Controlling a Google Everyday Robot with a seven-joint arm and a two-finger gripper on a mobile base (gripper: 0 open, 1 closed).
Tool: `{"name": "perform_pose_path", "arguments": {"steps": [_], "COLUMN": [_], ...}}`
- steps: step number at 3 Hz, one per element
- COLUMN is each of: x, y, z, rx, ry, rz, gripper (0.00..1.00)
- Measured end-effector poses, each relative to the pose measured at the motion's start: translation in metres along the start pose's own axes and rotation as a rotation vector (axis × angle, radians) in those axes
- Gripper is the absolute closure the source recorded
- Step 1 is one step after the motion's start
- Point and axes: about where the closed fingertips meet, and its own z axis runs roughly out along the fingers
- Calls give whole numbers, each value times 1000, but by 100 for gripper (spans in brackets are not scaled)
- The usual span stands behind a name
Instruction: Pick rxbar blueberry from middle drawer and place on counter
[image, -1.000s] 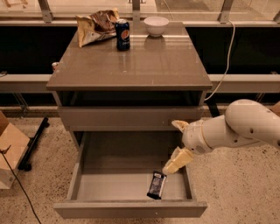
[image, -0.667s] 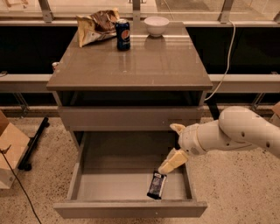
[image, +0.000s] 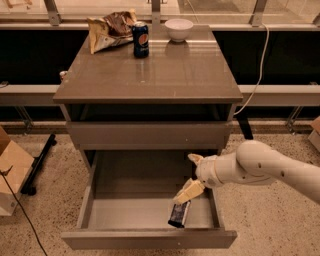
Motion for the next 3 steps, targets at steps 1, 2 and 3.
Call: {"name": "perform_pose_path", "arguments": {"steps": [1, 2, 3], "x": [22, 46, 49], "y": [-4, -12, -10], "z": [30, 56, 60], "rx": [12, -18, -24], "ry": [-51, -80, -82], "rz": [15, 67, 72], "gripper": [0, 0, 0]}}
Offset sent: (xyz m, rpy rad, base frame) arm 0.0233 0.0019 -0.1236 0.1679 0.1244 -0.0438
